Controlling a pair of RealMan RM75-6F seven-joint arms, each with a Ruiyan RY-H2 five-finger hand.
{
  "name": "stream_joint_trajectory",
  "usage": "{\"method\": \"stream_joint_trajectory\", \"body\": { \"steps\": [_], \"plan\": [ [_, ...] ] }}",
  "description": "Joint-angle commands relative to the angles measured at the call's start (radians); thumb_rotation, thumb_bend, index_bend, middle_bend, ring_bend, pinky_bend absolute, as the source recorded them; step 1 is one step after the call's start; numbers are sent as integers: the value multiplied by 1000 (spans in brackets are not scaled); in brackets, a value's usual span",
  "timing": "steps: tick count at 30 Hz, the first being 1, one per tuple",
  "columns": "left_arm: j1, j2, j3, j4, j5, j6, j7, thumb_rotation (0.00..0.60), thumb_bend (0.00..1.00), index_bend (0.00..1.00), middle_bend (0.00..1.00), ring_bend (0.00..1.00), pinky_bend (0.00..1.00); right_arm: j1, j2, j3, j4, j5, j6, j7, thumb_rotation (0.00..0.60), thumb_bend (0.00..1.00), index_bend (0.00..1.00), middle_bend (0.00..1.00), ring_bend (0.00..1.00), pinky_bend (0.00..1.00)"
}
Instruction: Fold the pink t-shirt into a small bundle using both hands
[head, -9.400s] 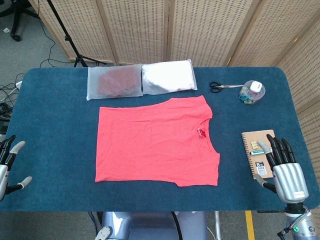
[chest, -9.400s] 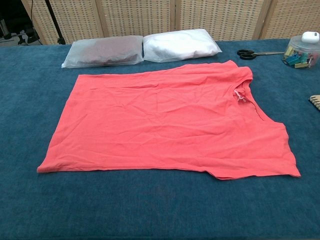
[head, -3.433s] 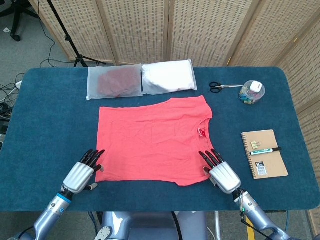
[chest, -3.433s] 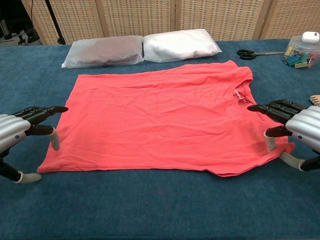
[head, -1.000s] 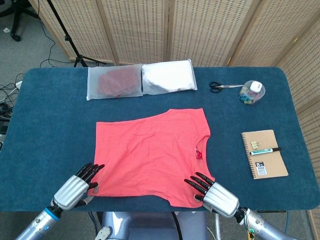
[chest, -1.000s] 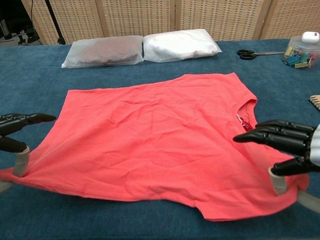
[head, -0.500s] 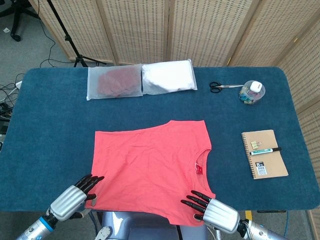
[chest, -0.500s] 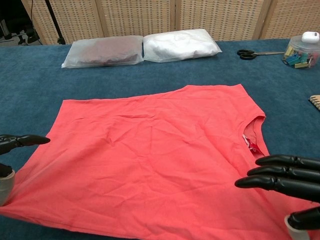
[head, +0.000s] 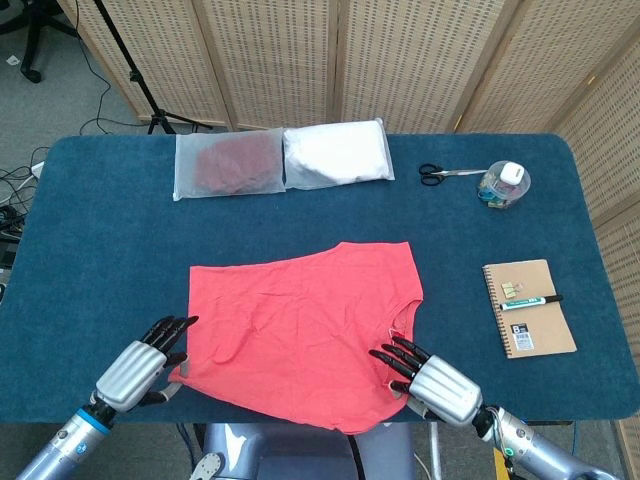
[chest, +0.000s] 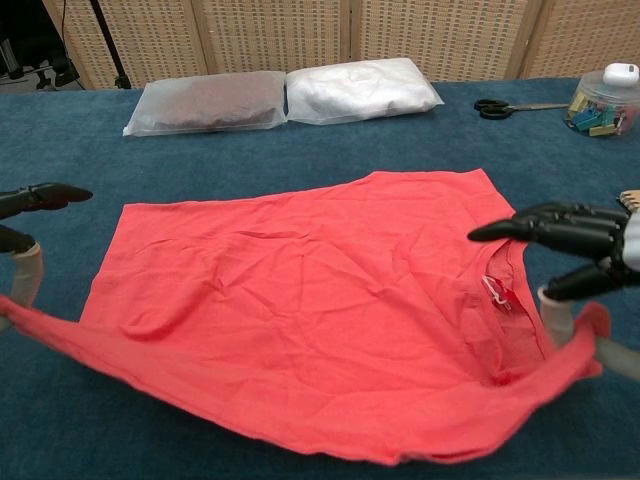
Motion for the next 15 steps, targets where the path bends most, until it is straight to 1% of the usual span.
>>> {"method": "stream_joint_trajectory", "body": {
  "steps": [1, 5, 7, 8, 11, 15],
  "plan": [
    [-26, 3, -71, -56, -112, -62, 71, 600, 608, 711, 0, 0, 0, 27, 15, 62, -43, 77, -43, 14, 600, 646, 584, 41, 0, 0],
    [-51, -3, -137, -83, -228, -106, 127, 600, 609, 711, 0, 0, 0, 56, 21, 140, -83, 183, -106, -1, 600, 646, 584, 41, 0, 0],
    [-60, -9, -161, -84, -272, -117, 149, 600, 609, 711, 0, 0, 0, 69, 23, 170, -96, 229, -136, -13, 600, 646, 584, 41, 0, 0],
    [-69, -15, -183, -77, -308, -126, 155, 600, 609, 711, 0, 0, 0, 83, 22, 199, -99, 274, -165, -18, 600, 646, 584, 41, 0, 0],
    [-85, -28, -219, -56, -369, -151, 146, 600, 608, 711, 0, 0, 0, 113, 22, 246, -102, 364, -240, -27, 600, 646, 584, 43, 0, 0],
    [-98, -36, -238, -33, -401, -173, 128, 600, 606, 711, 0, 0, 0, 136, 14, 272, -87, 418, -292, -25, 600, 646, 584, 44, 0, 0]
  ]
}}
